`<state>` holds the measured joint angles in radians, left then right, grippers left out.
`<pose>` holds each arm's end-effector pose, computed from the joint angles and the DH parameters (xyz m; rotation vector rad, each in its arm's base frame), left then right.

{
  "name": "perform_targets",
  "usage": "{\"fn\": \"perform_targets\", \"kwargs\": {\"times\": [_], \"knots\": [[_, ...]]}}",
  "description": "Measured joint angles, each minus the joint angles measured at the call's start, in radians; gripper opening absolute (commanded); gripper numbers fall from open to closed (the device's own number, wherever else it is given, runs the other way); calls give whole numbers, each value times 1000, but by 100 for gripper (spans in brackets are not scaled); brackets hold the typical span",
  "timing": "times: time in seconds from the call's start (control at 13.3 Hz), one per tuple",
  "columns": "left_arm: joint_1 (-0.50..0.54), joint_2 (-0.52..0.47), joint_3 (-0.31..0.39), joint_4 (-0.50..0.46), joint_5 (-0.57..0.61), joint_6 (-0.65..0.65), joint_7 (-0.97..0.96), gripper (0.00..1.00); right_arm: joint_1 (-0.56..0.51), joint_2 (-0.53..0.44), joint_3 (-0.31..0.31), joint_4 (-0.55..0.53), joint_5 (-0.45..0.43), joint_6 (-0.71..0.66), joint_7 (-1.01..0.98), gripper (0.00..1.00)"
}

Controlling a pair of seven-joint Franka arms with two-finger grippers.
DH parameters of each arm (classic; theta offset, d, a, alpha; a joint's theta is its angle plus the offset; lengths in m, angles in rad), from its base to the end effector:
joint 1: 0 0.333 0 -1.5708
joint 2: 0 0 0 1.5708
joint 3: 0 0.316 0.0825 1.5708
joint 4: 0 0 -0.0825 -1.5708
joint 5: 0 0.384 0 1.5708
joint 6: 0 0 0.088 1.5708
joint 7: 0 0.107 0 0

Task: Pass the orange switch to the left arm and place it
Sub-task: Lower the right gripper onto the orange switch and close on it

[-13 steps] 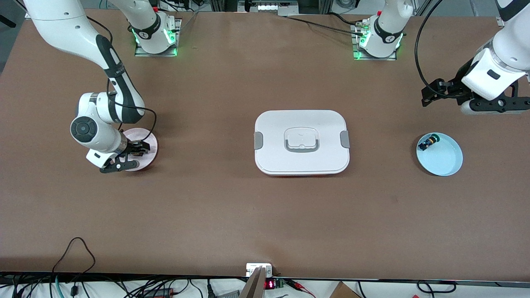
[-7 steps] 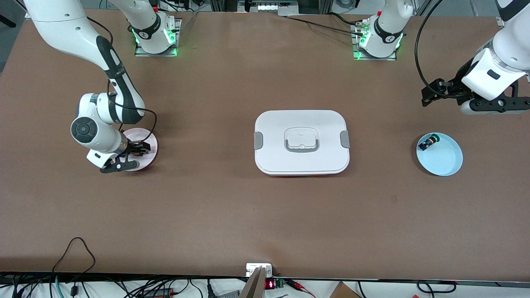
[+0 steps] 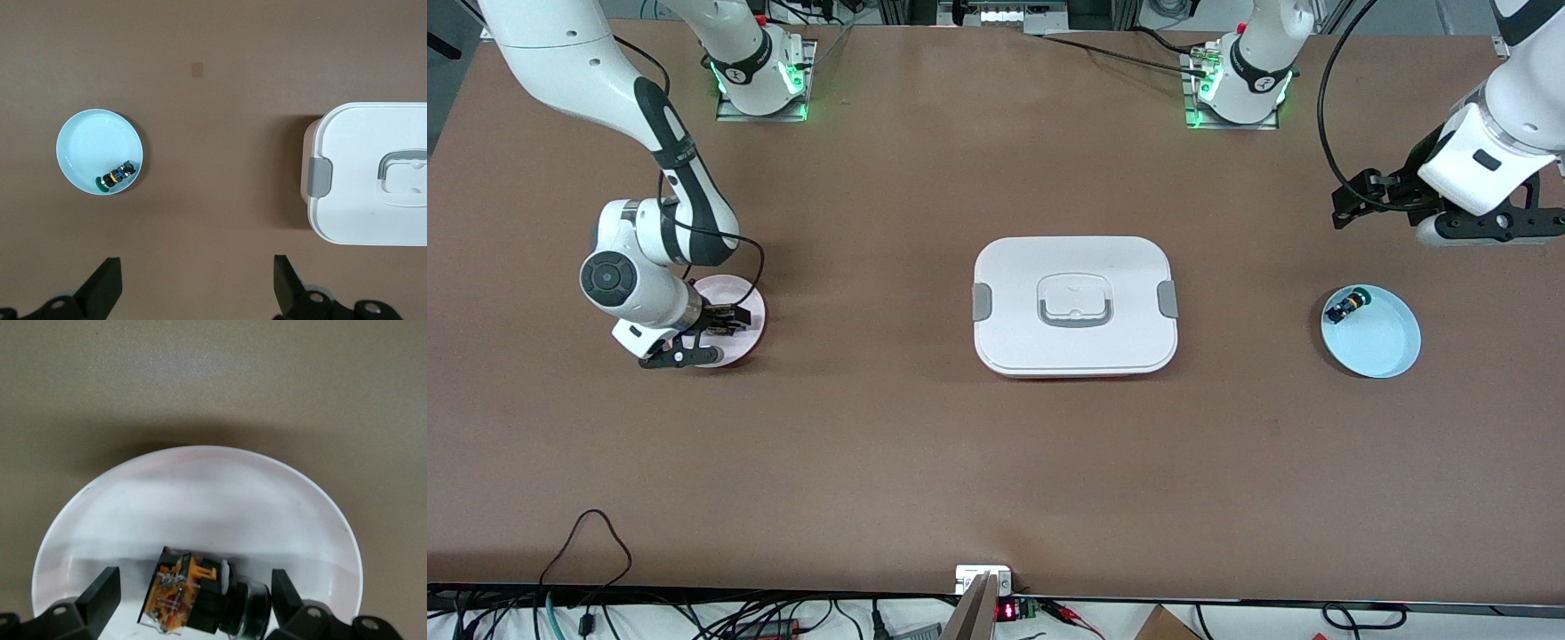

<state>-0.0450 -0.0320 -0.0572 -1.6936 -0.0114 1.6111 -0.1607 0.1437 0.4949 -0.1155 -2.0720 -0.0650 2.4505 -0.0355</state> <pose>0.5417 -0.0572 0.5875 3.1363 0.0931 -0.0806 0.5759 0.0157 0.1798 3.0369 0.1928 -0.1748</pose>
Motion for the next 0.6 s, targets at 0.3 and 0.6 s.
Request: {"fn": "perform_targets", "kwargs": {"times": [0.3, 0.6], "knots": [[0, 0, 0, 0, 0, 0, 0, 100, -12, 0, 0, -9, 0, 0, 1, 100], [0, 0, 0, 0, 0, 0, 0, 100, -13, 0, 0, -9, 12, 0, 23, 99]]}}
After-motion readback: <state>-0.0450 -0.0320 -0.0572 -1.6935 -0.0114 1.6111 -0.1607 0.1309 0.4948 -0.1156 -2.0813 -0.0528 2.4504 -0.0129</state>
